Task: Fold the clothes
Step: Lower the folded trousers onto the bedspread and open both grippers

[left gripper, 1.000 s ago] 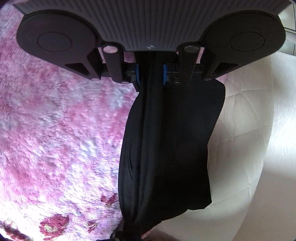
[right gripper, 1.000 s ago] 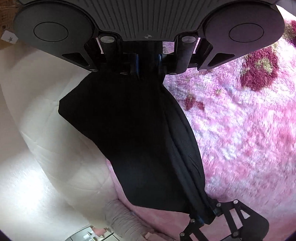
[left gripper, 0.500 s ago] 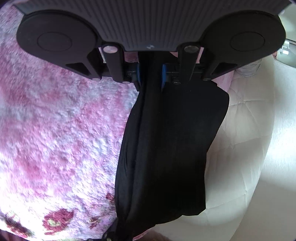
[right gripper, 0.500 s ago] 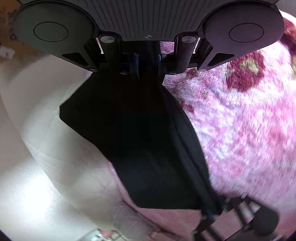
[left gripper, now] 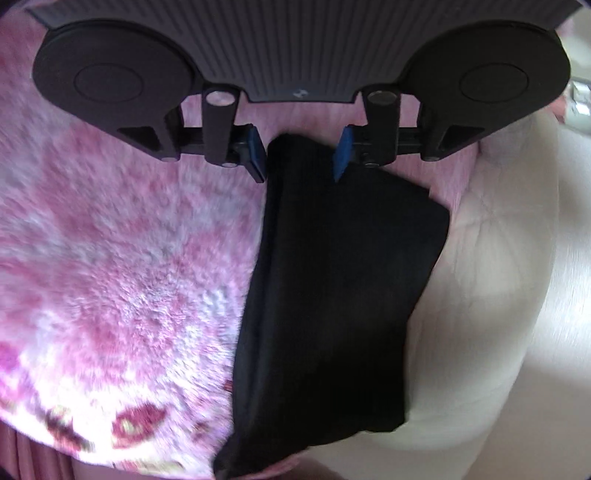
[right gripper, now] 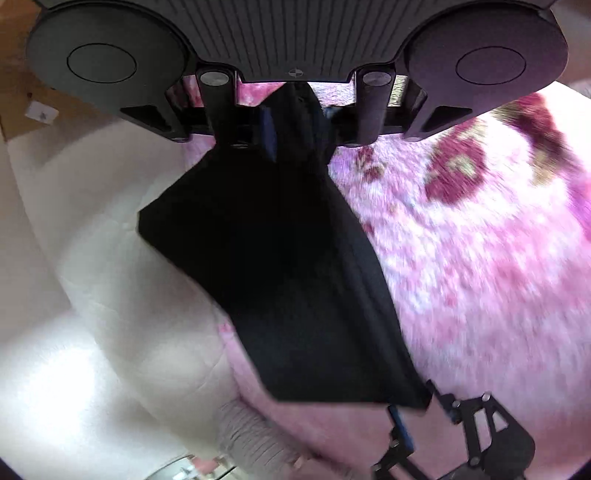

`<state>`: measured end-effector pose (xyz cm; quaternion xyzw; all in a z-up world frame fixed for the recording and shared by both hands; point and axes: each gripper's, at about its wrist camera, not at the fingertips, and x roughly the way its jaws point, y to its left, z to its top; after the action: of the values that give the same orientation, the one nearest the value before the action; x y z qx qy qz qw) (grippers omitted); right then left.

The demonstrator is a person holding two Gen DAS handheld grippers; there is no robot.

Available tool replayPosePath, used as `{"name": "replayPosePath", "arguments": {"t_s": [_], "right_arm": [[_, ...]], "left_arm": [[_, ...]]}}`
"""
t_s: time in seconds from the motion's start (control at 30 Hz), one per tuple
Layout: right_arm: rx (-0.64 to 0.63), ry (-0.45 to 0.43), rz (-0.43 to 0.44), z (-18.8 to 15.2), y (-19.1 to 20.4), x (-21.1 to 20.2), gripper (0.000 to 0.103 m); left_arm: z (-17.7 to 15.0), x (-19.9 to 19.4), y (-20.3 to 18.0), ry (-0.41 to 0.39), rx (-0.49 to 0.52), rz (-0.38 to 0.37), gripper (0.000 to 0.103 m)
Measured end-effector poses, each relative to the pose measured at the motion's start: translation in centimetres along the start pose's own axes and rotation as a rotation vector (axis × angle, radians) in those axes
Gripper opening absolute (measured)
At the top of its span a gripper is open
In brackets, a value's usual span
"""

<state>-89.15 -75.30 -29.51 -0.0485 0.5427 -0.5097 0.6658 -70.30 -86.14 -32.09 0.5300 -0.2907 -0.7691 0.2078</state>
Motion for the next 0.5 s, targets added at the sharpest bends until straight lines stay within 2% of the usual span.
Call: {"name": "replayPosePath", "arguments": {"t_s": [0.03, 0.07, 0.17, 0.2, 0.23, 0.3, 0.43, 0.5], "right_arm": [[0.03, -0.018, 0.001, 0.2, -0.5, -0.8, 0.065], [0.077, -0.045, -0.008, 0.4, -1.6, -1.5, 0.068], [0.224, -0.056, -0.03, 1.8, -6.2, 0.3, 0.067], [0.28, -0.056, -0.043, 2.1, -8.1, 1.4, 0.058], [0.34, -0.054, -0.059, 2.5, -10.0, 2.6, 0.03], [0.441, -0.042, -0.086, 3.1, -13.8, 5.8, 0.005], [0.575, -0.027, -0.11, 4.1, -18.6, 11.8, 0.004], [0.617, 0.018, -0.051, 3.9, -19.7, 16.0, 0.005]], "left_arm": [[-0.1, -0.2, 1.1, 0.002, -0.031, 0.01, 0.036], [-0.3, -0.4, 2.2, 0.005, -0.063, 0.021, 0.036], [0.0, 0.6, 4.7, 0.009, -0.13, 0.035, 0.036], [0.3, 1.4, 5.3, 0.009, -0.144, 0.035, 0.036], [0.6, 2.2, 5.9, 0.009, -0.157, 0.034, 0.036], [1.2, 3.8, 7.1, 0.01, -0.184, 0.033, 0.036], [2.4, 7.1, 9.5, 0.011, -0.239, 0.031, 0.036], [3.0, 8.7, 10.7, 0.012, -0.266, 0.03, 0.037]]}}
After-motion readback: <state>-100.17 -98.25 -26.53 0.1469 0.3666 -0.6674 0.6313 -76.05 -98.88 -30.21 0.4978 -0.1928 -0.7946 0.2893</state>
